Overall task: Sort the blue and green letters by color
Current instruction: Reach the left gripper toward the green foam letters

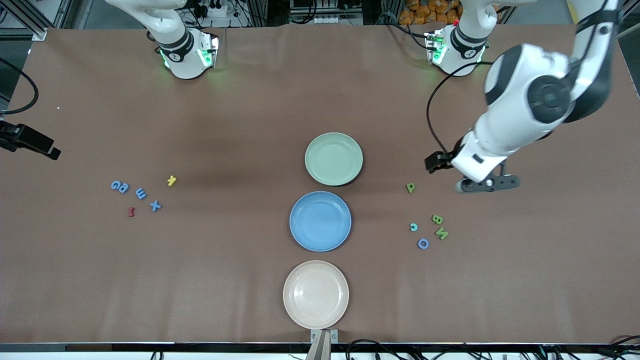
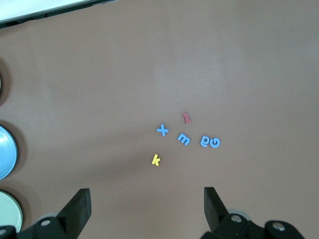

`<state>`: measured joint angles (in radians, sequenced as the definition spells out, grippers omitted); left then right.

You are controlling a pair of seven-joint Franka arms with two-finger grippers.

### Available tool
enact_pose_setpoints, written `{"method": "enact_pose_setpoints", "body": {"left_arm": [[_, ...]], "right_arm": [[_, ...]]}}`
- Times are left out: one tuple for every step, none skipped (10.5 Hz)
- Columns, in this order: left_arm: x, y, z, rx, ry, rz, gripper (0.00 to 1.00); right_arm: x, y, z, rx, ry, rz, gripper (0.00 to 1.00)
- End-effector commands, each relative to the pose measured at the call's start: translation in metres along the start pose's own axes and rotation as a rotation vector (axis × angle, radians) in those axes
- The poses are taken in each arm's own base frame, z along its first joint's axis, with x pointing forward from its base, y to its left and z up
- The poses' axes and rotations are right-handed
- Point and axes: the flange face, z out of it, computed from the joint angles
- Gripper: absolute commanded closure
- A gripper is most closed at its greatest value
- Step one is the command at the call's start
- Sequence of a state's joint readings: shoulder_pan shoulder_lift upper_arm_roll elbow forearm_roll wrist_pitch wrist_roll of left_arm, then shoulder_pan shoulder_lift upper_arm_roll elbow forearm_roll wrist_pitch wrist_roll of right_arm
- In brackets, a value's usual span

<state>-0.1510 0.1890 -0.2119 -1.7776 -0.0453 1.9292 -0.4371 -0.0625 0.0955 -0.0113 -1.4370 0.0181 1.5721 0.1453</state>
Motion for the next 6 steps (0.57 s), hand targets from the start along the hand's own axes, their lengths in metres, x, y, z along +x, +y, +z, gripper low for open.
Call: {"method": "enact_pose_setpoints", "body": {"left_arm": [[-0.013, 0.018, 0.076, 0.038, 0.054, -0.055, 0.00], [-0.013, 0.025, 0.099, 0.053, 0.059, -0.074, 0.00], [-0.015, 0.028, 0.123, 0.079, 0.053, -0.096, 0.00], [-0.019, 0.032, 0.142, 0.084, 0.061, -0.121, 0.00], [-0.022, 0.030, 0.157, 0.080, 0.071, -0.132, 0.00], [-0.026, 0.027, 0.170, 0.070, 0.076, -0.134, 0.00]], "right_arm": [[-0.001, 0.002, -0.001, 0.015, -0.005, 0.009, 0.00], [-0.001, 0.002, -0.001, 0.015, -0.003, 0.009, 0.00], [-0.001, 0.002, -0.001, 0.015, -0.005, 0.009, 0.00], [-0.001, 0.001, -0.001, 0.015, -0.005, 0.008, 0.00], [-0.001, 0.001, 0.000, 0.015, -0.006, 0.008, 0.00], [-0.001, 0.001, 0.000, 0.015, -0.006, 0.008, 0.00]]}}
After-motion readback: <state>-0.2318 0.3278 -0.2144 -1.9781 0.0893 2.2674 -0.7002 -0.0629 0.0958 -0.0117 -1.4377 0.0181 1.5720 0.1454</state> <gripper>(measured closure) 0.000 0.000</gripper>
